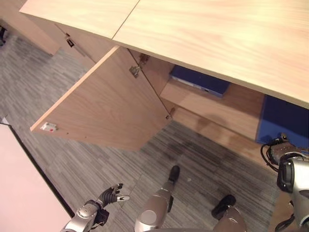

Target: Put the empty folder in the office cabinet

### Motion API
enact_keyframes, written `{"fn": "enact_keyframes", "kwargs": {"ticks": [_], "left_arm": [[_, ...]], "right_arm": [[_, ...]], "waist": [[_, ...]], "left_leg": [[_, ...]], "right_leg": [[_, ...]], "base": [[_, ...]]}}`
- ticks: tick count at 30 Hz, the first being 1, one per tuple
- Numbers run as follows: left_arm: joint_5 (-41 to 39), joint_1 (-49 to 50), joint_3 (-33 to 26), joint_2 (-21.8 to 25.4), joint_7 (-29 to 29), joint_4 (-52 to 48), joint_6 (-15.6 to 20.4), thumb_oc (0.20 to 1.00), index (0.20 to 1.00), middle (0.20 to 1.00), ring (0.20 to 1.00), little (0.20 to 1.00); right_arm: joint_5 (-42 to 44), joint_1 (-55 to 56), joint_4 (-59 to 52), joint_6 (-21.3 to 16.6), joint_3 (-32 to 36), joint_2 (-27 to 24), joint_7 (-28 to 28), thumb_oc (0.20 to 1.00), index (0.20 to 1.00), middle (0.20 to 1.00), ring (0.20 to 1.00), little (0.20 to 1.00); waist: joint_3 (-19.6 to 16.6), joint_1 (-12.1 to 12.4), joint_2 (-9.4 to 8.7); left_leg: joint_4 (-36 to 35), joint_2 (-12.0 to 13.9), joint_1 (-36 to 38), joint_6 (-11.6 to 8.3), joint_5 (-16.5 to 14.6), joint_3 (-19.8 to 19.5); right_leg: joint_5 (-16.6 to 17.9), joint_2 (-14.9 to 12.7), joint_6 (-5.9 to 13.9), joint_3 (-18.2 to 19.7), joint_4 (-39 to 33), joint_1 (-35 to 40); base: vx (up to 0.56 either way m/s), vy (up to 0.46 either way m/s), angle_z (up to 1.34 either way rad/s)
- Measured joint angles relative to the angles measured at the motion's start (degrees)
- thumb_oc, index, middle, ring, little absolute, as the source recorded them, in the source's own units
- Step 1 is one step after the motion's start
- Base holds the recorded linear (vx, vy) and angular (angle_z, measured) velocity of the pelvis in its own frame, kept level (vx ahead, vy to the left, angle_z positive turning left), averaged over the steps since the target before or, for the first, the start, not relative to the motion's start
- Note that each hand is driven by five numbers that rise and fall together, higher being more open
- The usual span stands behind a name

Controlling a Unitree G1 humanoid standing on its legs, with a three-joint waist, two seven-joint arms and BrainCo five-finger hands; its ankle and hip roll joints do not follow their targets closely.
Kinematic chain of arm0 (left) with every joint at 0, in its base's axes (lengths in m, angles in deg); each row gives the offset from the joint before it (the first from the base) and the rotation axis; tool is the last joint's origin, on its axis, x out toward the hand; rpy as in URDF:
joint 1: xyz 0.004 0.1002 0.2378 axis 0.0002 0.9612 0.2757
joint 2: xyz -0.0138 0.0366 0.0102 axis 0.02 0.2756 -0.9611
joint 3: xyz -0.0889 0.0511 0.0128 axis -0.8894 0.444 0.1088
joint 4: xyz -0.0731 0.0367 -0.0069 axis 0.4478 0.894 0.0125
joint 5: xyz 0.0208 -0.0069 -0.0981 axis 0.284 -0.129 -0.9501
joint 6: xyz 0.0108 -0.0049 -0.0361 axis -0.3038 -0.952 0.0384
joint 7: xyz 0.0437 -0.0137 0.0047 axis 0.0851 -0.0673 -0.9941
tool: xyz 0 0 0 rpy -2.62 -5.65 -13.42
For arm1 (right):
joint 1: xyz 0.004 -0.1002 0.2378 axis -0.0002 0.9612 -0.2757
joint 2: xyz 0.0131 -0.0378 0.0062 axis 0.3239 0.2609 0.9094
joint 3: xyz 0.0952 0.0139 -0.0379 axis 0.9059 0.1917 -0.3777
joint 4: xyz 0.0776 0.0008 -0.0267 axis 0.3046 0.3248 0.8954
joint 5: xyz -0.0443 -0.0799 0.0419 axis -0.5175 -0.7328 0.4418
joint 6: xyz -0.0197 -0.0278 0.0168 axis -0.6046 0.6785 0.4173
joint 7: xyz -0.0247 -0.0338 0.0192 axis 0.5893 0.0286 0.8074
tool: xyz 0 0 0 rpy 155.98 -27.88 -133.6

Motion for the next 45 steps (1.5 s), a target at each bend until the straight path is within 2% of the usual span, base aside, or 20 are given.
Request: {"fn": "enact_keyframes", "kwargs": {"ticks": [2,6,7,8,10,12,13,14,15,16,19,22,27,34,36,39,42,45], "left_arm": [[0.1,0.1,-0.1,0.1,0.0,-0.4,0.5,1.0,1.0,1.0,1.0,1.0],[0.5,0.0,-0.2,-0.1,0.1,-1.3,1.0,1.0,1.0,1.0,1.0,1.0],[0.4,0.7,-2.4,-1.1,0.0,-2.1,0.9,1.0,1.0,1.0,1.0,1.0],[0.4,0.9,-2.6,-1.3,0.1,-2.8,1.1,1.0,1.0,1.0,1.0,1.0],[0.4,0.3,-2.1,-1.5,1.0,-1.2,1.2,1.0,1.0,1.0,1.0,1.0],[0.4,-0.1,-3.0,-0.9,0.9,-0.2,2.2,1.0,1.0,1.0,1.0,1.0],[0.4,0.0,-3.2,-0.9,0.8,-0.4,2.3,1.0,1.0,1.0,1.0,1.0],[0.4,0.5,-4.0,-1.1,0.6,-0.8,2.2,1.0,1.0,1.0,1.0,1.0],[0.4,1.5,-4.9,-1.3,0.2,-1.6,2.3,1.0,1.0,1.0,1.0,1.0],[0.4,3.0,-6.0,-1.7,0.1,-2.7,2.4,1.0,1.0,1.0,1.0,1.0],[0.5,3.7,-6.9,-3.3,0.0,-1.0,2.9,1.0,1.0,1.0,1.0,1.0],[1.3,4.0,-7.0,-2.7,-0.1,-0.1,3.5,1.0,1.0,1.0,1.0,1.0],[3.1,4.1,-7.1,-2.7,0.0,0.2,3.7,1.0,1.0,1.0,1.0,1.0],[4.9,5.6,-7.3,-2.8,0.1,2.1,3.6,1.0,1.0,1.0,1.0,1.0],[4.9,2.4,-7.1,-7.4,-1.5,7.3,3.6,1.0,1.0,1.0,1.0,1.0],[5.0,3.0,-6.8,-8.0,-1.9,7.9,3.8,1.0,1.0,1.0,1.0,1.0],[5.0,3.4,-7.0,-7.9,-2.6,9.1,3.5,1.0,1.0,1.0,1.0,1.0],[6.8,3.6,-7.6,-7.9,-2.7,9.4,3.4,1.0,1.0,1.0,1.0,1.0]], "right_arm": [[-2.0,-0.9,0.2,2.2,0.4,-0.4,-0.4,0.2,0.2,0.2,0.2,0.2],[-4.5,0.0,0.3,3.8,0.2,0.0,-1.3,0.2,0.2,0.2,0.2,0.2],[-7.0,3.9,-3.7,1.5,-3.3,1.6,-2.3,0.2,0.2,0.2,0.2,0.2],[-9.7,6.9,-6.2,-0.6,-1.6,2.8,-3.6,0.2,0.2,0.2,0.2,0.2],[-12.5,7.4,-10.5,0.4,-1.8,4.4,-4.0,0.2,0.2,0.2,0.2,0.2],[-14.0,7.3,-10.9,0.5,-2.5,4.7,-4.6,0.2,0.2,0.2,0.2,0.2],[-15.4,7.2,-11.2,0.2,-3.2,4.5,-5.2,0.2,0.2,0.2,0.2,0.2],[-17.8,9.4,-13.7,-1.7,-5.2,5.4,-5.2,0.2,0.2,0.2,0.2,0.2],[-20.0,13.0,-18.3,-4.2,-7.0,6.5,-5.5,0.2,0.2,0.2,0.2,0.2],[-24.3,20.3,-28.6,-7.0,-6.6,9.1,-6.0,0.2,0.2,0.2,0.2,0.2],[-30.9,27.6,-36.2,-7.4,-6.5,13.2,-7.0,0.2,0.2,0.2,0.2,0.2],[-35.3,28.0,-36.2,-7.6,-5.6,12.7,-6.7,0.2,0.2,0.2,0.2,0.2],[-35.8,24.0,-36.7,-8.2,-5.6,11.0,-6.7,0.2,0.2,0.2,0.2,0.2],[-38.7,24.0,-43.4,-9.4,-5.9,10.5,-7.0,0.2,0.2,0.2,0.2,0.2],[-39.7,23.8,-43.3,-9.2,-6.2,11.6,-6.8,0.2,0.2,0.2,0.2,0.2],[-39.7,23.9,-43.2,-9.3,-6.2,11.3,-6.6,0.2,0.2,0.2,0.2,0.2],[-40.6,24.2,-43.6,-9.2,-7.5,10.6,-6.8,0.2,0.2,0.2,0.2,0.2],[-48.7,26.4,-47.7,-8.6,-12.6,7.8,-7.6,0.2,0.2,0.2,0.2,0.2]], "waist": [[0.0,-0.2,0.0],[0.2,-0.8,0.04],[0.5,-0.9,-0.64],[0.7,-0.8,-0.96],[0.9,-2.2,-1.16],[1.0,-2.6,-1.37],[1.0,-2.6,-1.36],[1.0,-3.0,-1.58],[1.2,-3.0,-2.02],[1.4,-3.4,-2.81],[1.4,-4.4,-3.17],[1.2,-5.7,-3.77],[0.2,-5.8,-5.62],[-0.7,-5.7,-6.52],[-1.9,-5.7,-6.85],[-2.5,-6.0,-7.5],[-2.6,-6.2,-7.54],[-2.6,-6.0,-7.59]], "left_leg": [[0.0,0.1,0.2,0.01,0.0,-0.3],[0.1,0.1,0.3,0.14,0.1,-0.7],[0.2,0.2,0.4,0.12,0.1,-0.6],[0.0,0.3,0.5,0.1,0.1,-0.7],[-0.1,0.6,1.0,0.08,0.1,-0.6],[-0.7,0.9,1.8,0.1,0.1,0.1],[-0.7,0.9,2.0,0.13,0.1,0.2],[-0.6,0.9,2.2,0.15,0.2,0.2],[-0.6,0.9,2.5,0.14,0.1,0.2],[-0.7,1.0,3.1,0.2,-0.1,0.3],[-1.1,1.0,3.6,0.38,-0.3,1.0],[-1.7,1.2,5.5,0.5,-0.4,1.3],[-2.1,1.6,6.9,0.7,-0.6,1.8],[-2.2,1.8,8.0,0.85,-0.9,2.1],[-2.2,1.8,8.0,0.87,-1.0,2.1],[-2.2,1.8,8.0,0.86,-1.1,2.1],[-2.2,1.9,8.1,0.83,-1.2,2.1],[-2.2,2.0,8.0,0.79,-1.3,2.0]], "right_leg": [[0.5,0.3,0.02,-0.5,-1.0,0.8],[1.0,0.9,0.46,-0.7,-2.3,1.5],[0.8,0.9,0.73,-0.7,-2.6,1.8],[0.8,1.1,0.69,-0.8,-2.9,2.0],[1.7,1.8,0.71,-0.7,-4.0,2.7],[2.0,2.1,0.74,-0.4,-4.8,3.2],[2.1,2.1,0.81,-0.4,-4.9,3.3],[2.1,2.1,0.82,-0.3,-4.9,3.5],[2.1,2.1,0.79,-0.3,-4.9,3.8],[1.9,2.1,0.51,-0.3,-5.0,4.3],[2.2,2.3,0.34,0.2,-5.1,4.6],[2.6,2.6,0.63,0.3,-6.1,6.4],[3.0,3.4,0.8,0.6,-7.9,8.0],[3.8,4.0,0.85,0.6,-9.9,9.7],[4.0,4.1,1.0,0.5,-10.0,9.8],[4.0,4.3,0.94,0.5,-10.3,9.9],[4.2,4.5,0.94,0.4,-10.8,10.2],[4.3,4.7,0.96,0.3,-11.1,10.3]], "base": [[0.0,-0.007,0.03],[0.0,0.0,0.0],[0.03,0.014,0.02],[0.03,0.013,-0.01],[0.04,0.009,-0.12],[0.03,0.013,-0.11],[0.01,0.035,0.0],[0.02,0.039,0.0],[0.03,0.033,0.01],[0.03,0.019,-0.02],[0.03,0.001,-0.07],[0.03,-0.002,-0.06],[0.02,-0.003,-0.05],[0.03,-0.011,-0.02],[0.02,-0.012,0.0],[0.01,-0.008,0.0],[0.0,0.0,0.0],[0.0,0.0,0.0]]}}
